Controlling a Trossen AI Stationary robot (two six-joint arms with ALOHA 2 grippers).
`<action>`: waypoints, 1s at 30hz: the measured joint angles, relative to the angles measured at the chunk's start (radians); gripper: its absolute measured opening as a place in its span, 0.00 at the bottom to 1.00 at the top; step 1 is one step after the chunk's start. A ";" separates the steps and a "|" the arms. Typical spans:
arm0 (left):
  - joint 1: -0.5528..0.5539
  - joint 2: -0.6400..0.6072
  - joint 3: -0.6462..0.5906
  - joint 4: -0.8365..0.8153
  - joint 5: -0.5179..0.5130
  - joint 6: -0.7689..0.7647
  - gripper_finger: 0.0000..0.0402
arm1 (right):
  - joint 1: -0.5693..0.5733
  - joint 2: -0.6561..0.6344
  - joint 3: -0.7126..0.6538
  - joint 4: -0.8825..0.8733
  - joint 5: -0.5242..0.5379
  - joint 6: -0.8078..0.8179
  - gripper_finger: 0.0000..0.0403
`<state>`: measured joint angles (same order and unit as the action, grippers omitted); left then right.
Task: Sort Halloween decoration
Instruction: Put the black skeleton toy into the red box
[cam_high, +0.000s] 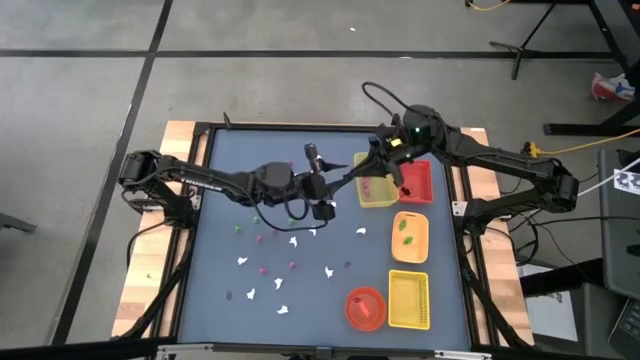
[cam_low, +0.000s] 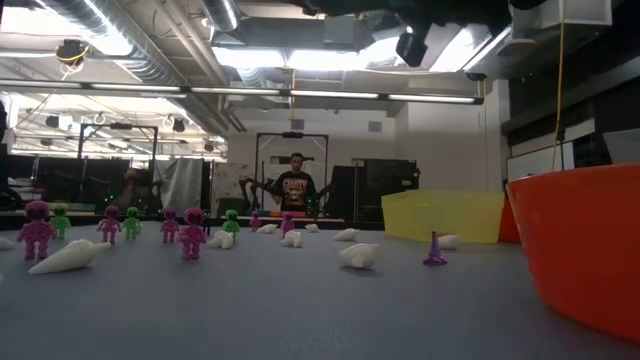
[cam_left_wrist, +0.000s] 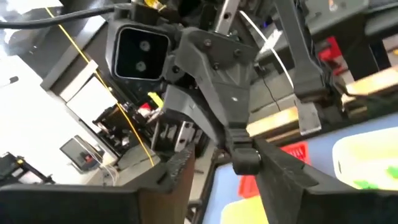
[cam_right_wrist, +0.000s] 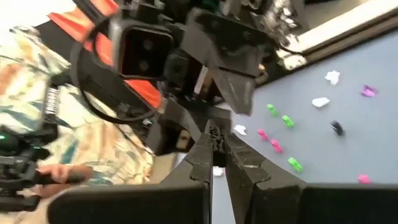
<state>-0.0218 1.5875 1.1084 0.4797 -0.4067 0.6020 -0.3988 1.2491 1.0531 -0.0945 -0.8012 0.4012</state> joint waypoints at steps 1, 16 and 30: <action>0.000 0.000 0.000 -0.015 -0.001 -0.002 0.37 | 0.000 0.000 0.000 -0.022 0.009 -0.020 0.06; -0.018 0.001 0.000 -0.308 0.006 -0.185 0.37 | -0.001 0.000 0.000 -0.559 0.631 -0.421 0.06; -0.117 0.001 0.000 -0.490 0.009 -0.501 0.37 | -0.001 0.000 0.000 -1.084 0.932 -0.486 0.06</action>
<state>-0.1393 1.5883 1.1084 -0.0103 -0.3981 0.1013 -0.4000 1.2491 1.0531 -1.1785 0.1310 -0.0853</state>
